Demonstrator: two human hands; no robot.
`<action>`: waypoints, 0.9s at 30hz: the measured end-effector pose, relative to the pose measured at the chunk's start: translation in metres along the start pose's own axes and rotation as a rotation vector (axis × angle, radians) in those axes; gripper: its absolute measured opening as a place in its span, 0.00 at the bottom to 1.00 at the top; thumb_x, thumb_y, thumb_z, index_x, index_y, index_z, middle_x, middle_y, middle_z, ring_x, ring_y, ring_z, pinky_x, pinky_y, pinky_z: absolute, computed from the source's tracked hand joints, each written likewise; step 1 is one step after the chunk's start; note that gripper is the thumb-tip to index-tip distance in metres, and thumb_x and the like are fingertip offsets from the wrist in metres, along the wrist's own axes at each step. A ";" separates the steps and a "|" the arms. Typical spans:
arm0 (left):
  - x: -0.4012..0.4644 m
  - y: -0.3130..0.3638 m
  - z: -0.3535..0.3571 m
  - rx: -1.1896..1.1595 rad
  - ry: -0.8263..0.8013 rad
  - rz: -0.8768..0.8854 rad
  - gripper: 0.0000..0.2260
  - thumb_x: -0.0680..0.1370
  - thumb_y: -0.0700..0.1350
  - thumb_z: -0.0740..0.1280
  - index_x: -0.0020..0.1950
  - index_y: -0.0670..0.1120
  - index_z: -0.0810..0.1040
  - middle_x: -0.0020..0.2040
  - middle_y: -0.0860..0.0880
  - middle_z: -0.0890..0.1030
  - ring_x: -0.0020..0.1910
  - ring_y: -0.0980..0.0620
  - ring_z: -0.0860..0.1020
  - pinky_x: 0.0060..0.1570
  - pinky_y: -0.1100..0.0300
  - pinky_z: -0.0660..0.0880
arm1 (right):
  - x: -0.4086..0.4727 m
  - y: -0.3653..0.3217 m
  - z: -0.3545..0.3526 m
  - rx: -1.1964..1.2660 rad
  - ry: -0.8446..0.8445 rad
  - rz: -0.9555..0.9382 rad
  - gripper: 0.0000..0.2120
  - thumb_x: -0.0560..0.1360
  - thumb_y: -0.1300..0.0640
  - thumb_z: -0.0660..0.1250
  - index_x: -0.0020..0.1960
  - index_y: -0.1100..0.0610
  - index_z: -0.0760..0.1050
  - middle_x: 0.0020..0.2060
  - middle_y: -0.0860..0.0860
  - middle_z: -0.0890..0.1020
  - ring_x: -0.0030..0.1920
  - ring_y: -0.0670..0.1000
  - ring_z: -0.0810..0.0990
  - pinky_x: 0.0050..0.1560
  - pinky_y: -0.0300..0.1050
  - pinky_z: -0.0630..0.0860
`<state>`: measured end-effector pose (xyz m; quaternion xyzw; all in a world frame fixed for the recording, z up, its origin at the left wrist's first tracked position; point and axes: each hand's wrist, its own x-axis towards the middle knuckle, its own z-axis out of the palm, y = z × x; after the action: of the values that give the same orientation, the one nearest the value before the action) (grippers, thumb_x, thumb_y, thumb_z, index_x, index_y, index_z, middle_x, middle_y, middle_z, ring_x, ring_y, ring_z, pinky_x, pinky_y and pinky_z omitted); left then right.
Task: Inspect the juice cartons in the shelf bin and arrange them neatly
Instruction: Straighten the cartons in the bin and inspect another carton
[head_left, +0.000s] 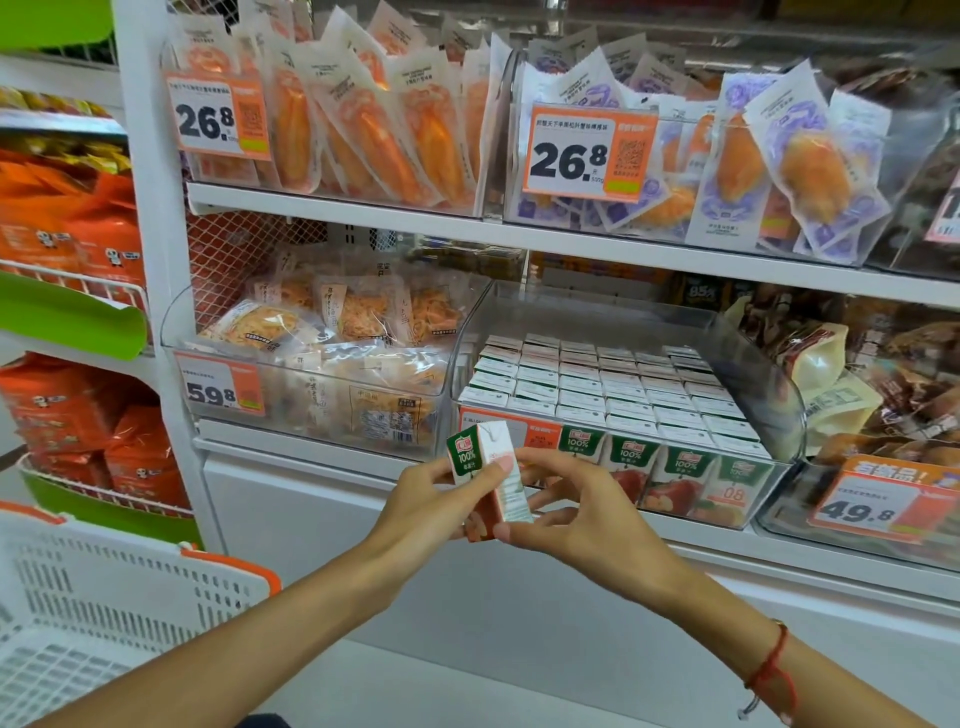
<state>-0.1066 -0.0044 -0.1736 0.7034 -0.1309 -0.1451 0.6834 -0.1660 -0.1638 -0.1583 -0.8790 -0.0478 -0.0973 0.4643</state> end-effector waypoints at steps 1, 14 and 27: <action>0.000 0.001 -0.001 -0.018 -0.002 -0.005 0.08 0.75 0.57 0.70 0.51 0.56 0.81 0.42 0.54 0.86 0.43 0.57 0.84 0.38 0.66 0.80 | 0.000 -0.001 0.000 0.015 -0.009 -0.005 0.26 0.69 0.56 0.78 0.56 0.32 0.70 0.45 0.35 0.79 0.47 0.36 0.79 0.44 0.32 0.78; 0.000 0.011 -0.003 -0.113 -0.109 0.079 0.14 0.77 0.52 0.68 0.62 0.54 0.79 0.53 0.55 0.85 0.55 0.58 0.82 0.55 0.62 0.78 | 0.004 0.001 -0.011 0.238 -0.147 0.225 0.20 0.72 0.53 0.74 0.63 0.49 0.76 0.53 0.45 0.84 0.52 0.44 0.82 0.57 0.37 0.77; 0.004 0.007 -0.003 -0.211 0.004 0.003 0.09 0.77 0.47 0.71 0.56 0.52 0.81 0.47 0.52 0.87 0.47 0.54 0.85 0.44 0.66 0.81 | 0.004 0.004 0.001 -0.126 0.093 0.058 0.22 0.65 0.38 0.75 0.52 0.41 0.68 0.46 0.36 0.76 0.50 0.32 0.73 0.47 0.29 0.73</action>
<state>-0.1021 -0.0036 -0.1666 0.6277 -0.1147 -0.1554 0.7541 -0.1609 -0.1653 -0.1611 -0.9020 0.0056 -0.1276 0.4123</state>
